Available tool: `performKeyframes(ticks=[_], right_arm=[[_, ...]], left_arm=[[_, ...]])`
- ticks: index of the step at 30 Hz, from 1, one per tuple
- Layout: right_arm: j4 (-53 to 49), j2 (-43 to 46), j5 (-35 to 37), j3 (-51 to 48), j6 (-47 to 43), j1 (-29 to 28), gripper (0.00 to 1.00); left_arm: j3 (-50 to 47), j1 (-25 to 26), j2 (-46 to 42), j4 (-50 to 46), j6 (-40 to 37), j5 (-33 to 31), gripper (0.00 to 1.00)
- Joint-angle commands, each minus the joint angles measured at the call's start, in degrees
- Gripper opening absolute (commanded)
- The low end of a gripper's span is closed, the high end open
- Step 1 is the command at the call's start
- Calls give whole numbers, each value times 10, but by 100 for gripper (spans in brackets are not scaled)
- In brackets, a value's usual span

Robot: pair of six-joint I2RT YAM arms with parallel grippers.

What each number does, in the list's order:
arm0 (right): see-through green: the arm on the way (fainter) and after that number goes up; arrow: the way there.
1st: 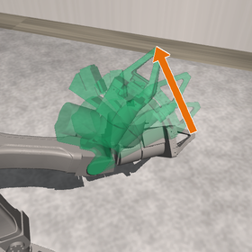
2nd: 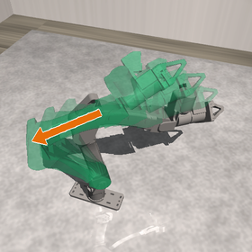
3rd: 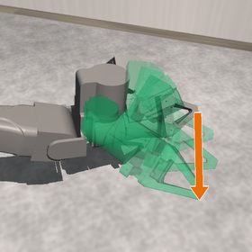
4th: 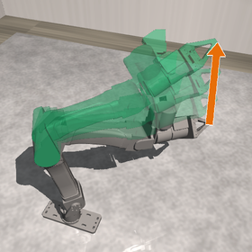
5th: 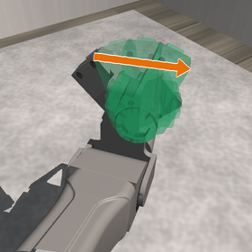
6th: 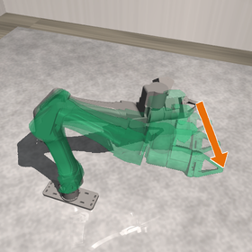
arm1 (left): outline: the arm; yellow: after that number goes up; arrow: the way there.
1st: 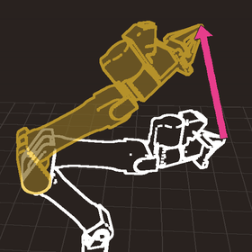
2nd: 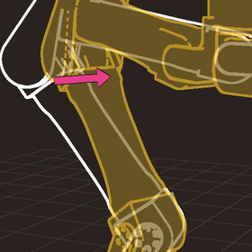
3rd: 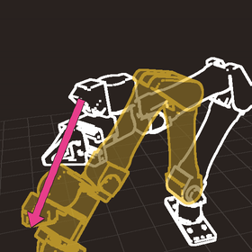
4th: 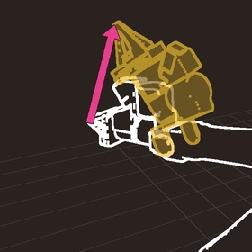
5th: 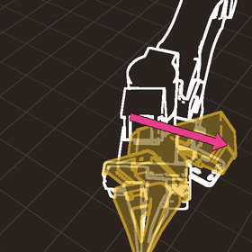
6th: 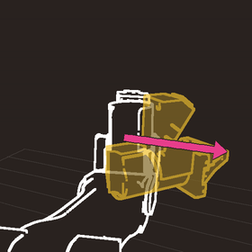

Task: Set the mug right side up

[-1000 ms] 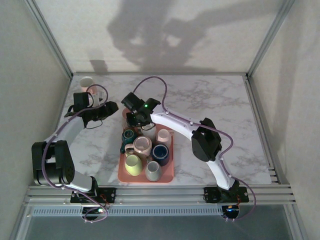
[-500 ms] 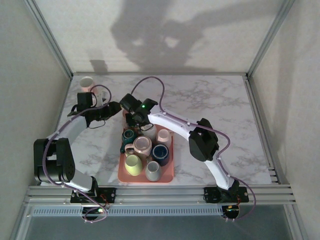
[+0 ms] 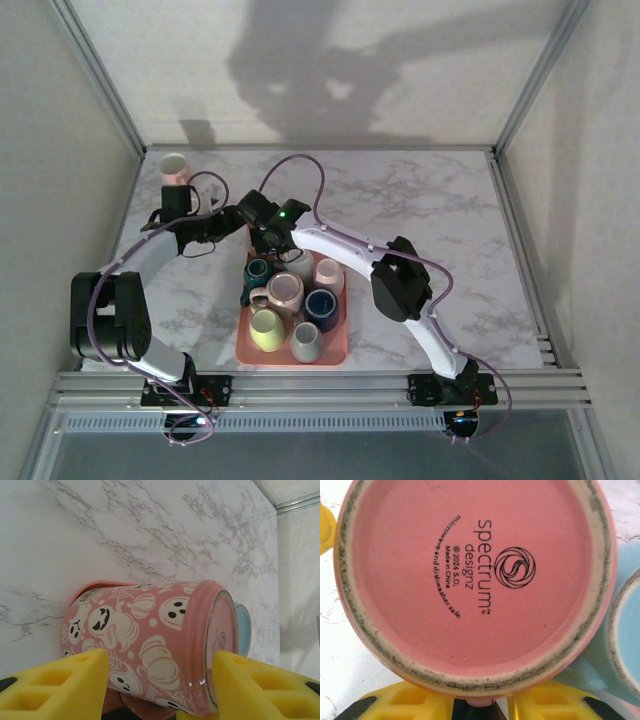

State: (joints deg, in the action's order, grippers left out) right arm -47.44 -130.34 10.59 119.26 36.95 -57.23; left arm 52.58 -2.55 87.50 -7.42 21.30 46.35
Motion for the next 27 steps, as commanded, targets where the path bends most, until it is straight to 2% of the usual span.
performKeyframes(ticks=[1, 17, 23, 27], right_arm=[[-28, -24, 35, 13, 27, -4, 33], [-24, -33, 74, 5, 75, -8, 21], [-20, -28, 86, -1, 70, -9, 9], [21, 3, 87, -36, 51, -10, 0]], left_arm=[[14, 6, 9, 14, 5, 5, 57], [19, 6, -1, 0, -3, 2, 57], [20, 6, -5, -4, -4, 0, 57], [22, 6, -10, -8, -1, -4, 57]])
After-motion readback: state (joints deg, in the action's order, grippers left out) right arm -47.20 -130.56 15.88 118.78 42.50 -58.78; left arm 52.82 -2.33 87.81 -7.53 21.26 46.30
